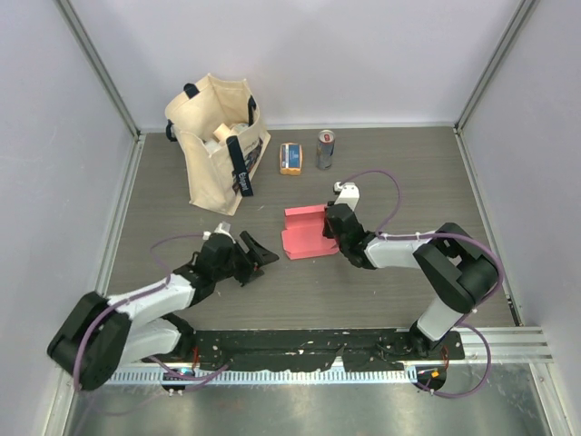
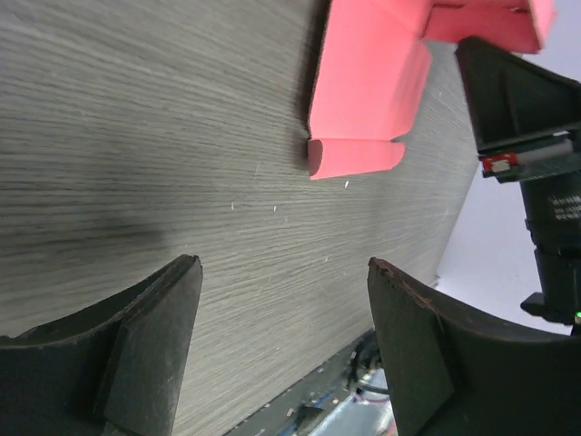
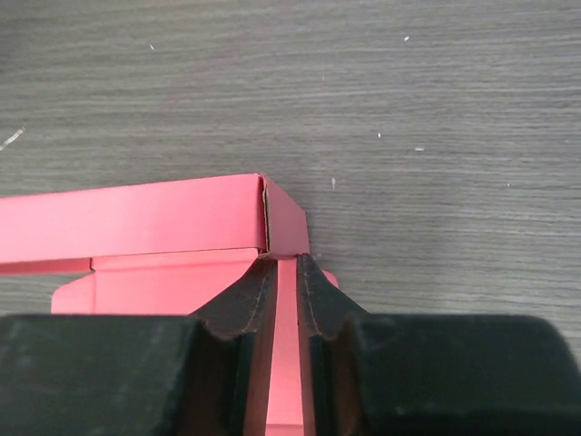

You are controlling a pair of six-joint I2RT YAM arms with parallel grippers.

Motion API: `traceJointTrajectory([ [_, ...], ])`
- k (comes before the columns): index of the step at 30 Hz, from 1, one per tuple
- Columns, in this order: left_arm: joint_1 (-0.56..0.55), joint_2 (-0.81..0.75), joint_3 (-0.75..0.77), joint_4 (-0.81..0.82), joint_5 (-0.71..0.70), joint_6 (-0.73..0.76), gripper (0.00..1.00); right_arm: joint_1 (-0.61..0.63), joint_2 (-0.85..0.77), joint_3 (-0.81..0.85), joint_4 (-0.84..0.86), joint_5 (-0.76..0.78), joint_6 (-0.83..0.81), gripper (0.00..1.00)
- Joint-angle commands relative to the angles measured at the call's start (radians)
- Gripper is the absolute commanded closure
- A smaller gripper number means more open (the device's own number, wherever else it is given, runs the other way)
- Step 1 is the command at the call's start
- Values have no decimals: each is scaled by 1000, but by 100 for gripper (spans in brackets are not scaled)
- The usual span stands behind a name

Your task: Fold the paper box

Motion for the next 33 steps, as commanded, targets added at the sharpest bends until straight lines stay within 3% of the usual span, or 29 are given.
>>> traceJointTrajectory([
  [1, 3, 175, 13, 335, 123, -162, 24, 5, 2, 28, 94, 48, 56, 83],
  [4, -4, 338, 11, 559, 186, -251, 27, 5, 5, 35, 101, 20, 64, 87],
  [8, -38, 485, -3, 751, 144, -320, 34, 5, -24, 25, 90, 9, 32, 92],
  [11, -75, 509, -24, 816, 52, -321, 38, -14, -43, 9, 87, -47, -23, 79],
  [14, -103, 470, -18, 766, -1, -261, 39, -83, -57, -26, 151, -241, -60, 66],
  [17, -107, 421, 6, 611, -13, -192, 39, -130, -46, -54, 234, -340, -109, 55],
  [19, -109, 380, 13, 565, -33, -161, 39, -138, -21, -58, 257, -343, -124, 46],
  [22, -109, 331, 14, 480, -54, -109, 39, -147, 18, -39, 275, -352, -157, 43],
  [29, -109, 159, -3, 296, -125, -27, 38, -149, 94, 6, 312, -415, -227, 45],
  [33, -109, 119, -32, 304, -125, -24, 37, -146, 100, -2, 346, -396, -212, 63],
])
